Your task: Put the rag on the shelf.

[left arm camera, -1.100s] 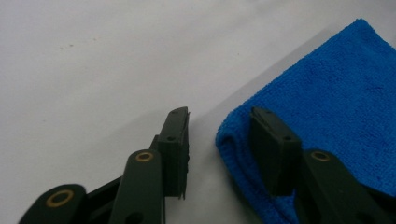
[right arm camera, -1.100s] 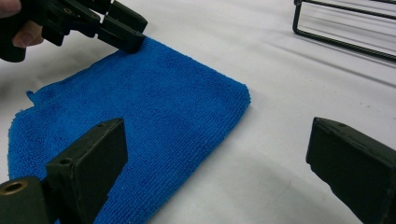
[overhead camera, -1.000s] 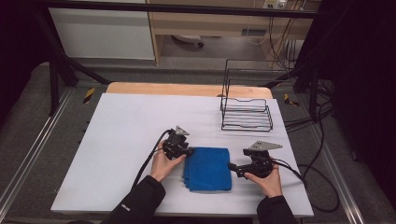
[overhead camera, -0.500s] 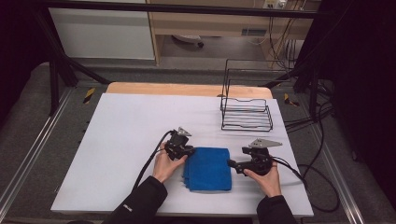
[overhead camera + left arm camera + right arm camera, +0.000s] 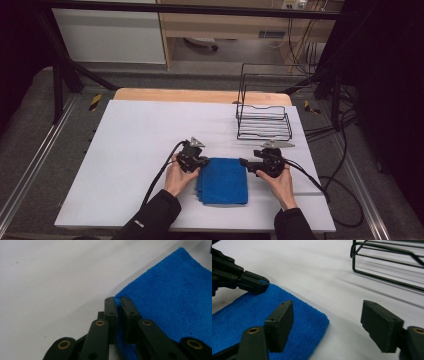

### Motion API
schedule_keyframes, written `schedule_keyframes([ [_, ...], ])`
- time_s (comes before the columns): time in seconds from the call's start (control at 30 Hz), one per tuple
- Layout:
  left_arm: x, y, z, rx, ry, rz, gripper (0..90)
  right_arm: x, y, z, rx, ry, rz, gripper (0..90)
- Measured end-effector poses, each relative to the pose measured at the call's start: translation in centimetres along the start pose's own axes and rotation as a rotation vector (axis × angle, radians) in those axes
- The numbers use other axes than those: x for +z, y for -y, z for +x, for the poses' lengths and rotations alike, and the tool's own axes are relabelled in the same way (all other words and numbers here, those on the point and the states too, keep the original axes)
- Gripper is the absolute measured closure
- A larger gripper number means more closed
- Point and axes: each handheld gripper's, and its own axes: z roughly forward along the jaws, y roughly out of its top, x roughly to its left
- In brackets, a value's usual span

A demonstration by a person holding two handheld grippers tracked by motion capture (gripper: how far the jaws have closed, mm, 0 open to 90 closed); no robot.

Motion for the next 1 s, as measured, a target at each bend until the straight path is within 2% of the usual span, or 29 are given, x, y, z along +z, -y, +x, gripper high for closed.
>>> schedule_keyframes([
  [0.03, 0.0, 0.0, 0.0, 0.001, 0.000, 0.000, 83.9, 0.5, -0.1, 0.0, 0.008, 0.000, 0.010, 33.6],
  [0.1, 0.0, 0.0, 0.1, 0.002, 0.001, -0.001, 83.9, 0.8, -0.1, 0.1, 0.011, -0.002, 0.016, 35.5],
  [0.13, 0.0, 0.0, 0.1, -0.009, 0.008, -0.002, 83.9, 1.0, -0.1, 0.1, 0.005, 0.003, 0.026, 38.2],
  [0.27, 0.0, 0.0, 0.1, -0.004, 0.006, -0.002, 83.9, 1.4, 0.0, 0.0, -0.002, 0.007, 0.057, 49.1],
  [0.53, 0.0, 0.0, 0.2, -0.002, 0.007, -0.006, 83.9, 1.7, 0.2, 0.1, 0.010, -0.007, 0.092, 61.8],
  [0.63, 0.0, 0.0, 0.3, -0.004, 0.014, -0.005, 83.9, 2.0, 0.3, 0.1, 0.015, -0.014, 0.113, 66.4],
  [0.67, 0.0, 0.0, 0.3, -0.011, 0.021, -0.004, 83.9, 2.0, 0.4, 0.2, 0.018, -0.026, 0.123, 70.3],
  [0.8, 0.0, 0.0, 0.4, -0.010, 0.029, -0.002, 84.0, 2.0, 0.4, 0.3, 0.020, -0.033, 0.129, 76.0],
  [0.87, 0.0, 0.0, 0.4, -0.014, 0.028, -0.004, 84.2, 2.0, 0.5, 0.3, 0.033, -0.045, 0.134, 81.1],
  [1.0, 0.0, 0.1, 0.5, -0.022, 0.033, -0.009, 84.5, 1.9, 0.4, 0.3, 0.051, -0.055, 0.147, 85.1],
])
